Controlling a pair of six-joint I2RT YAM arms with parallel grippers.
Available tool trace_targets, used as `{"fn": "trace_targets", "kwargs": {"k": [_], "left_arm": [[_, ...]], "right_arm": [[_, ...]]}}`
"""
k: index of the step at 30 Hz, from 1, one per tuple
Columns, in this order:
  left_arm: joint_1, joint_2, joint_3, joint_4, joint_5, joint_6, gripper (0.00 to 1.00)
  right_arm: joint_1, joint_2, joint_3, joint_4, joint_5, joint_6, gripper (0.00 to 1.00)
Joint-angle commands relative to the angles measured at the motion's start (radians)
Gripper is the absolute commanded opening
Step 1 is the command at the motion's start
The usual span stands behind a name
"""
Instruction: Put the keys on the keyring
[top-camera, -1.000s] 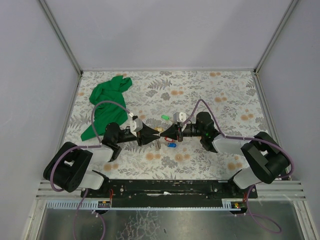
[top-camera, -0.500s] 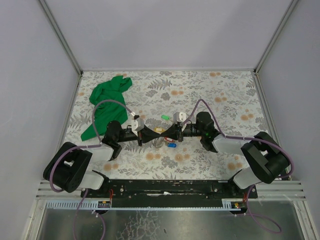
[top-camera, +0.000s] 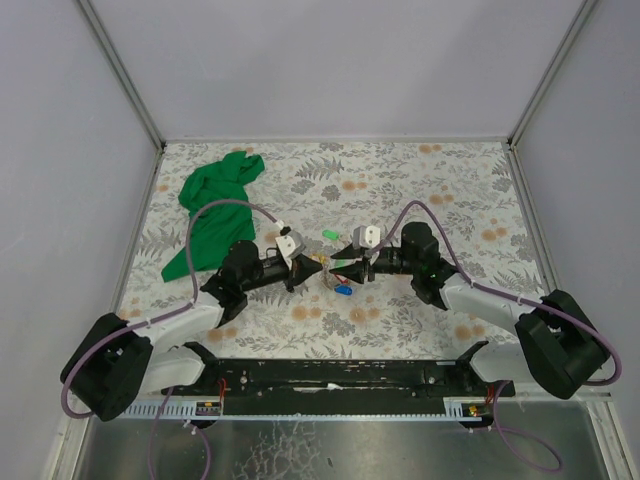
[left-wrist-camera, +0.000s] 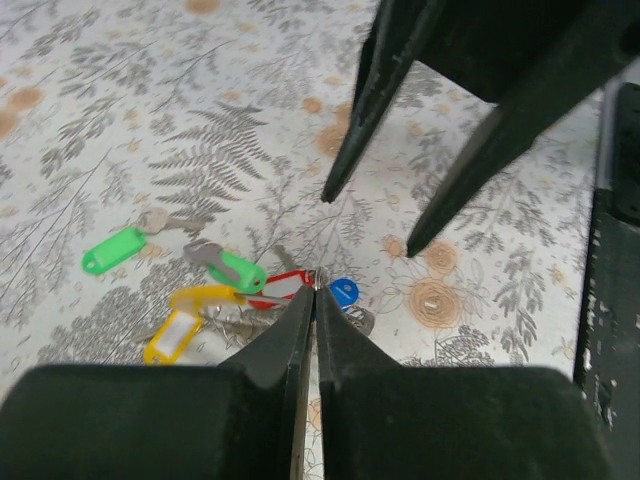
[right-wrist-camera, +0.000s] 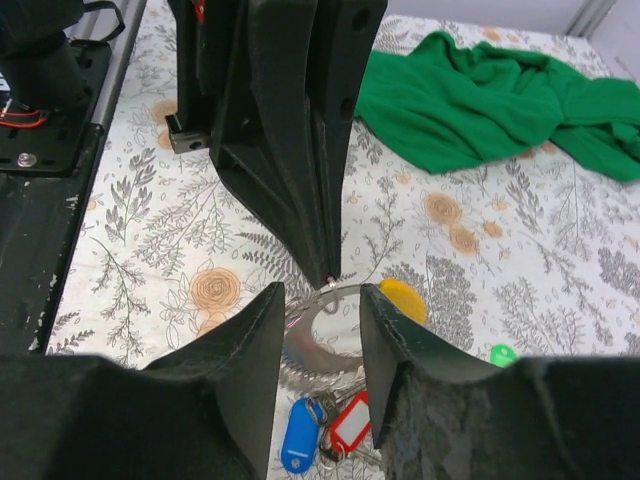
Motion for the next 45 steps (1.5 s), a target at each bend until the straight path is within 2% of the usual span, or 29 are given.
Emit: {"fn": "trace_targets", "kwargs": {"k": [1, 6, 12, 16, 23, 27, 34, 39, 45], "left_arm": [[-0.060, -0.059, 0.069, -0.198, -0.289, -0.027, 0.00], [-0.128, -0.107, 0.159, -0.406, -0.449, -0.087, 0.00], [-0.167, -0.086, 0.272, -0.631, -0.520, -0.156, 0.00], [-0.180, -0.081, 0.333, -0.754, -0.530, -0.160, 0.00], [-0.192, -0.066, 0.442, -0.945, -0.492, -0.112, 0.00], [-0.200, -0.053, 0.488, -1.025, -0.483, -0.075, 0.00], [-0.203, -0.050, 0.512, -1.051, -0.436, -0.022, 0.00], [-0.207, -0.056, 0.520, -1.065, -0.443, 0.008, 0.00], [-0.207, -0.058, 0.523, -1.065, -0.401, 0.029, 0.00]], "right_arm": [[-0.007, -0.020, 0.002, -0.030, 0.064, 0.023, 0.45], [0.000, 0.004, -0.085, 0.185, 0.128, 0.156, 0.55], [0.053, 0.067, -0.110, 0.320, 0.269, 0.227, 0.58], [0.055, 0.086, -0.162, 0.454, 0.293, 0.212, 0.61], [0.055, 0.071, -0.111, 0.357, 0.204, 0.091, 0.60], [0.055, 0.073, -0.063, 0.303, 0.135, 0.044, 0.54], [0.055, 0.130, 0.026, 0.254, -0.005, 0.025, 0.39], [0.055, 0.161, 0.052, 0.224, -0.090, 0.023, 0.38], [0.055, 0.196, 0.071, 0.216, -0.107, 0.020, 0.39]]}}
